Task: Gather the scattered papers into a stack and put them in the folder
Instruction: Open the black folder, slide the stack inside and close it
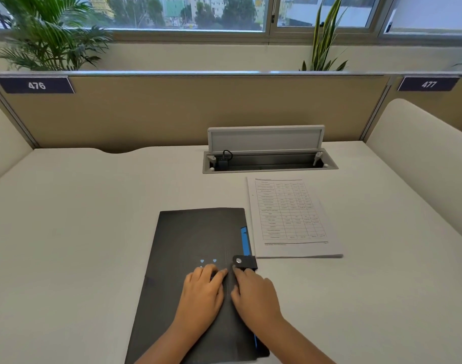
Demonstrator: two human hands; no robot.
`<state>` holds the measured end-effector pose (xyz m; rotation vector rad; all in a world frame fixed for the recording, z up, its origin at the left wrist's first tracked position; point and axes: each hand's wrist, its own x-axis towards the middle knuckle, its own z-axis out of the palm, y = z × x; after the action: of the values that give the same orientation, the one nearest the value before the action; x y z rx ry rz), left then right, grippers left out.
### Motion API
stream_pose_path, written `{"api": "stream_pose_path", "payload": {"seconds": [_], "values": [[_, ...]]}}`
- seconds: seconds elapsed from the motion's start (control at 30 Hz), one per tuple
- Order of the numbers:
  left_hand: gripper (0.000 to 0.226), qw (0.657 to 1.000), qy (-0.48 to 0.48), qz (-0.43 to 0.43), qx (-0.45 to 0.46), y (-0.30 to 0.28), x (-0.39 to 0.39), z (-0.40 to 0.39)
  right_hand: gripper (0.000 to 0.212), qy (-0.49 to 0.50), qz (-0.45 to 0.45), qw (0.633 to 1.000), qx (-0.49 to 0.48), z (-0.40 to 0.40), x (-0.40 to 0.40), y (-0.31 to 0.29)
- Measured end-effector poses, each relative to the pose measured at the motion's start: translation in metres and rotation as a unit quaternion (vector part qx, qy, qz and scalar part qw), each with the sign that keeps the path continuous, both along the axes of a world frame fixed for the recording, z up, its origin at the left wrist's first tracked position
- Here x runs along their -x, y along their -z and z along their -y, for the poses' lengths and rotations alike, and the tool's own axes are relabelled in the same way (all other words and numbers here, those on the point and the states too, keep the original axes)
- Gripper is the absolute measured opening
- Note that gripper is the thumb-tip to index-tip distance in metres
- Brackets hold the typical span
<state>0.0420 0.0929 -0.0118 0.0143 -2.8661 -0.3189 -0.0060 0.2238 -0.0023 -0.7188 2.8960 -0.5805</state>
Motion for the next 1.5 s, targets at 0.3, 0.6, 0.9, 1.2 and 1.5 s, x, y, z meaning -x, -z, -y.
{"api": "stream_pose_path", "payload": {"seconds": [0.3,0.6,0.9,1.2,1.5], "values": [[0.037,1.000,0.004,0.006,-0.005,0.002,-0.001,0.000,0.048,0.144,0.001,0.989,-0.035,-0.040,0.036,-0.006],[0.040,1.000,0.006,-0.004,-0.005,0.005,-0.001,0.002,0.048,0.195,0.061,0.976,0.074,-0.057,0.045,-0.014],[0.046,1.000,0.000,-0.008,0.003,0.005,-0.001,0.002,0.086,0.430,0.026,0.896,0.106,-0.118,0.112,-0.042],[0.041,1.000,0.006,-0.024,0.000,0.005,0.000,0.002,0.081,0.412,0.181,0.889,-0.085,-0.110,0.141,-0.046],[0.027,1.000,0.005,-0.019,0.010,0.001,0.000,0.001,0.086,0.374,0.225,0.897,-0.069,-0.112,0.160,-0.049]]}}
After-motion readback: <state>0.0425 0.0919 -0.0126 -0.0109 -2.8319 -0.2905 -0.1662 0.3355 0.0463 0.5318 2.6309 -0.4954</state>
